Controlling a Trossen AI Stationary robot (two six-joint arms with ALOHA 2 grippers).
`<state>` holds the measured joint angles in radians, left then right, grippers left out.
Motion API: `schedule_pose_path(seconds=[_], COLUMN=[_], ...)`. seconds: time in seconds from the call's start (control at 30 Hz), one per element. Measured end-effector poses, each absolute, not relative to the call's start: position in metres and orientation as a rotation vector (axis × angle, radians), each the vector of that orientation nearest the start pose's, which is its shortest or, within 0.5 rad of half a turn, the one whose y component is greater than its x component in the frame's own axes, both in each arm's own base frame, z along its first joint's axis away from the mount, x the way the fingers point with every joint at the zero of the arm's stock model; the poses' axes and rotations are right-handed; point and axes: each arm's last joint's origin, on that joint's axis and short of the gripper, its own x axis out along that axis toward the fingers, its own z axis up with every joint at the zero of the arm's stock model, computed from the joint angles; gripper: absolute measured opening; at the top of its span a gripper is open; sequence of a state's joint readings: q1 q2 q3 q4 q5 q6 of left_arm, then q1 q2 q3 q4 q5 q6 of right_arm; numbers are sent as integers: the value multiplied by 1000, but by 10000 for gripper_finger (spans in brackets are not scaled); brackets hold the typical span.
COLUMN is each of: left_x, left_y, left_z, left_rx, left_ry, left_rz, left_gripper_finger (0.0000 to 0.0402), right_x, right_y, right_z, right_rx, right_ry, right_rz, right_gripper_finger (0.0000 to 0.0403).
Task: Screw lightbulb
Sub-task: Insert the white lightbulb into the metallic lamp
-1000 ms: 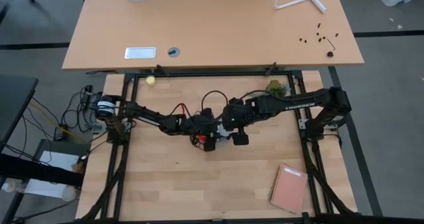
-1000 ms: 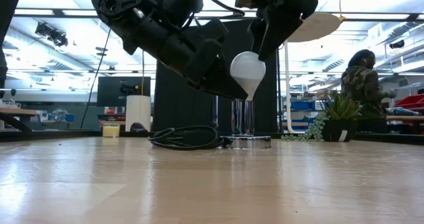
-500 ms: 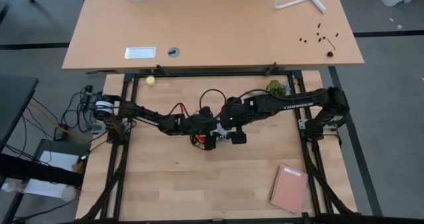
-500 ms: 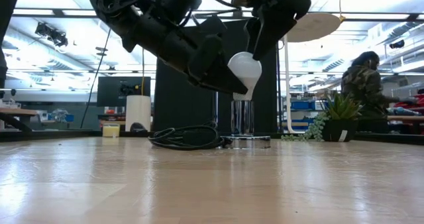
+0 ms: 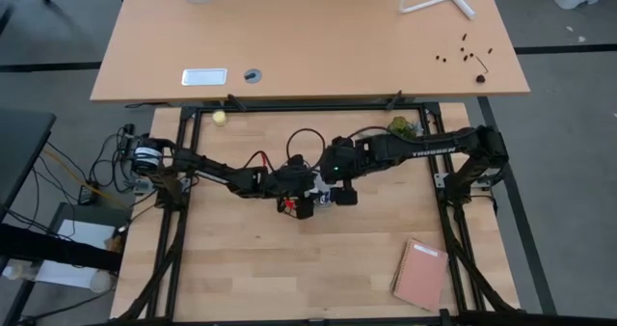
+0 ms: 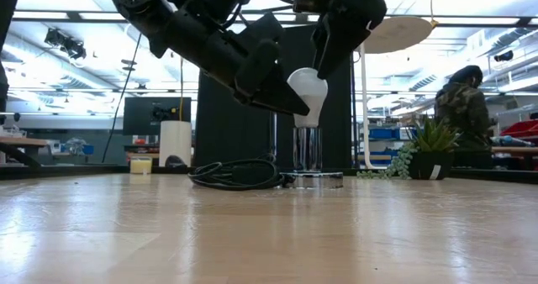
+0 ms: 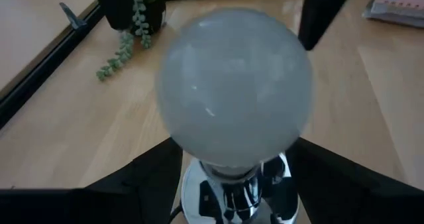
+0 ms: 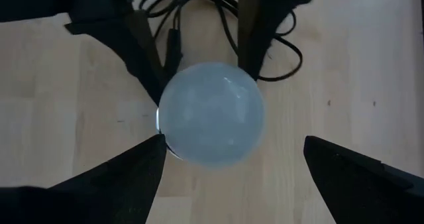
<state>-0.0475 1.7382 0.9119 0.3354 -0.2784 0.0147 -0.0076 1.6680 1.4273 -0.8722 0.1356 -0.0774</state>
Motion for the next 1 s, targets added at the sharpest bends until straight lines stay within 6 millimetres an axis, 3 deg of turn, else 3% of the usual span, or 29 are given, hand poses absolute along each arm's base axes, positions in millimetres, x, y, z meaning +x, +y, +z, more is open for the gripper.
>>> schedule_pose_path(seconds=[1.0], left_x=[358], left_y=[-9], left_z=[178], left_rx=[80], left_ry=[497], left_rz=[231], left_gripper_finger=[271], right_x=[337], right_y=[-4], right_z=[279], right_rx=[-132], right_ry=[1145], right_rz=[-59], right_gripper_finger=[366])
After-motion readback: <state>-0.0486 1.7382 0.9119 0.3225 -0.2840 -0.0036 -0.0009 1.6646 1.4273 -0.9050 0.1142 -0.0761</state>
